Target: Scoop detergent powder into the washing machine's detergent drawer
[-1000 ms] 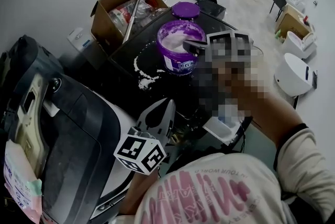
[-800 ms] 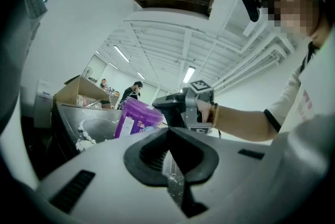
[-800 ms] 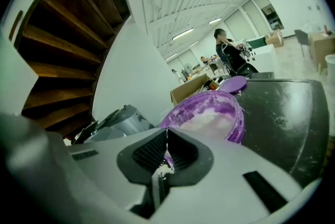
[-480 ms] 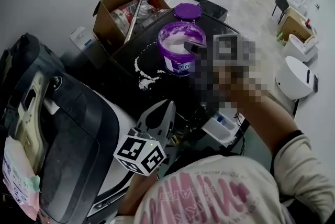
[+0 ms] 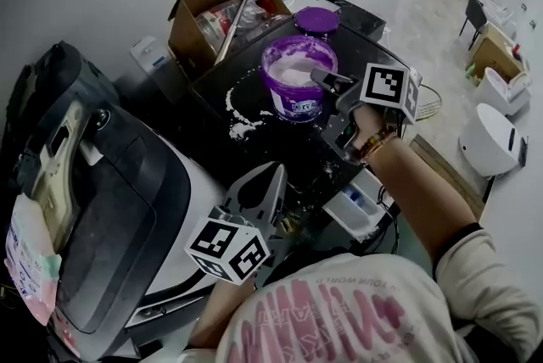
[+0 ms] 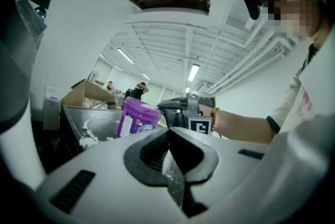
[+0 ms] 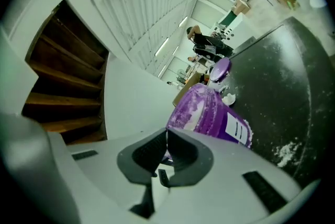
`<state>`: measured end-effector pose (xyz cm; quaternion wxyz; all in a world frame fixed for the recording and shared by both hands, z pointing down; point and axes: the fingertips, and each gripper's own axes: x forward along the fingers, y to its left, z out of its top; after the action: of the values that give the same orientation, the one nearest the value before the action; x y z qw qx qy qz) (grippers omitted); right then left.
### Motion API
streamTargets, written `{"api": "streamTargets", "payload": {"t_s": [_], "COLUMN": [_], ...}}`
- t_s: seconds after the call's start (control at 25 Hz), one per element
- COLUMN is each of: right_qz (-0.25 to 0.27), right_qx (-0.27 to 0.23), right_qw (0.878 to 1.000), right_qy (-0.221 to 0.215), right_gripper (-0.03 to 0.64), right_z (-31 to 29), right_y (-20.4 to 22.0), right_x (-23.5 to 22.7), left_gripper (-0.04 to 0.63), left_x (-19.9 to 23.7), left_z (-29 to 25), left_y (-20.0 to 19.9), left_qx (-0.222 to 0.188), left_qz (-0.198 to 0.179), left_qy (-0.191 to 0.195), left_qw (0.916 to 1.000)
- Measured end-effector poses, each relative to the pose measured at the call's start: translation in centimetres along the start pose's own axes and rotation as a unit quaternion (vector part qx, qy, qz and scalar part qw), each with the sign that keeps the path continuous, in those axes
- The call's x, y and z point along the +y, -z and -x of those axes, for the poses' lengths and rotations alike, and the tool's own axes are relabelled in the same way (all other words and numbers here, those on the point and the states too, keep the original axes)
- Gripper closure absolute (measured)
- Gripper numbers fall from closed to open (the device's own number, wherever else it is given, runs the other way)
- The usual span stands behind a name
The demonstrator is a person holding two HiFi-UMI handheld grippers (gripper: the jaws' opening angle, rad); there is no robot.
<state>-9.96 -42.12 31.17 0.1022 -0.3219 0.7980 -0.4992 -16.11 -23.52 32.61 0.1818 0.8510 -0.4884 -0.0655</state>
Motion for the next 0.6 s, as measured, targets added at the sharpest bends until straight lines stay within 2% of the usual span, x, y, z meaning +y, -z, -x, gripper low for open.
{"api": "streamTargets", "payload": {"t_s": [0.36,0.6], "right_qz": [-0.116,-0.182], "right_qx": [-0.017,-0.012], "right_qw": [0.992,0.979], "right_qy": [-0.05,-0.095], "right_gripper": [0.614,0.614], "right_z": [1.2,2.3], "right_y": [-0.9,-1.2], "right_x": [-1.4,-1.1], "left_gripper": [0.594,0.594], "left_x": [-2.3,-3.1], "left_z": [1.3,2.4], "left_y": [0.0,0.5], "left_qx": [-0.013,-0.021], "left_qz": [0.001,0.008], "left_qy": [-0.062,-0.105], "left_qw": [0.998,0.9942]}}
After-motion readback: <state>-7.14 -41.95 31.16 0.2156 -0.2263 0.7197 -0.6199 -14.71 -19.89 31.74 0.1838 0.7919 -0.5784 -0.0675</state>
